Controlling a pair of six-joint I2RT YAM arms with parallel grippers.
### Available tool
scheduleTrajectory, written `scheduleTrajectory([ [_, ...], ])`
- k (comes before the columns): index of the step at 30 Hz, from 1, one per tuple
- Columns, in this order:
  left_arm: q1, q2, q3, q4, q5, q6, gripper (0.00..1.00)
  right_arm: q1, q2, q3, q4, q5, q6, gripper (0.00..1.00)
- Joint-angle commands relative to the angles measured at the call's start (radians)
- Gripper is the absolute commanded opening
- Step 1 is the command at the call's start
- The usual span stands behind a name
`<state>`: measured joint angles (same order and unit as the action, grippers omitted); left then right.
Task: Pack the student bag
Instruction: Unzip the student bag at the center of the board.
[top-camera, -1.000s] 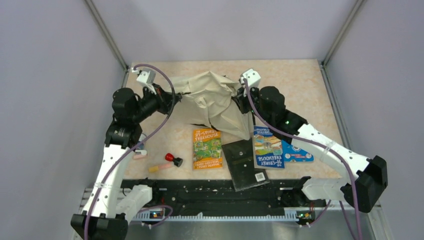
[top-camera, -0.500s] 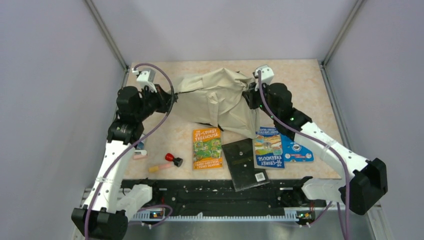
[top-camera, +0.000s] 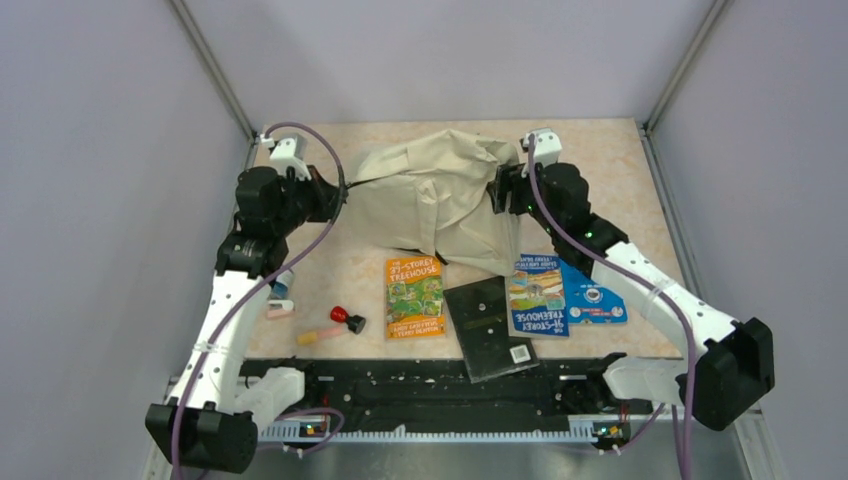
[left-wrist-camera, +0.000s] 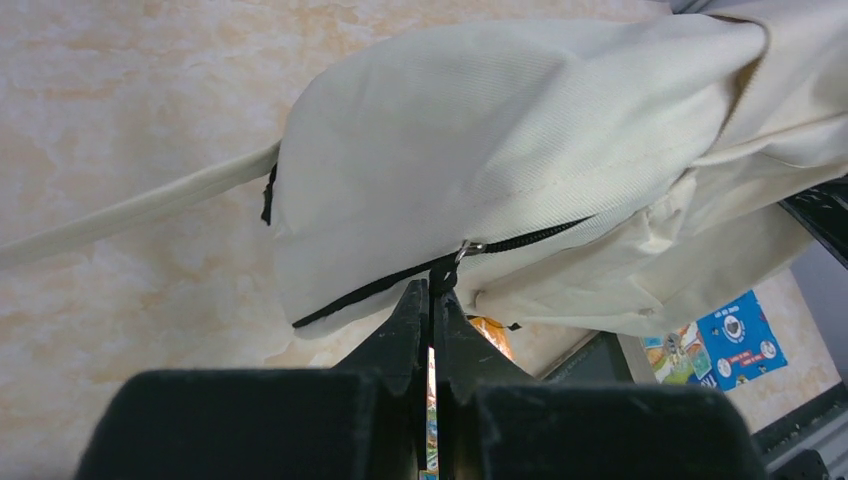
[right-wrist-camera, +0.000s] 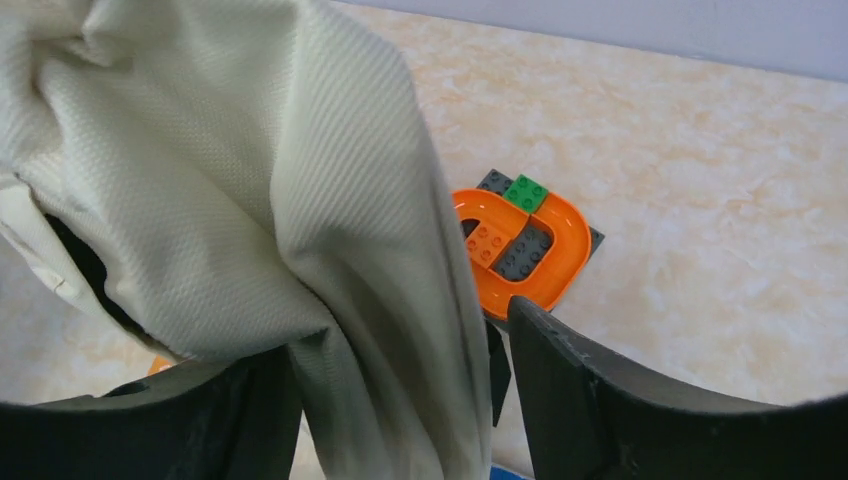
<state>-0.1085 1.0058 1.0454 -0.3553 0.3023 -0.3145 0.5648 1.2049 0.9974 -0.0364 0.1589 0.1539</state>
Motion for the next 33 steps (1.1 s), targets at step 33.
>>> scheduleTrajectory([
  [33,0.007,-0.006,-0.007,0.102,0.155,-0.049,0.00,0.243,0.098,0.111,0.171,-0.192,0.125,0.65],
])
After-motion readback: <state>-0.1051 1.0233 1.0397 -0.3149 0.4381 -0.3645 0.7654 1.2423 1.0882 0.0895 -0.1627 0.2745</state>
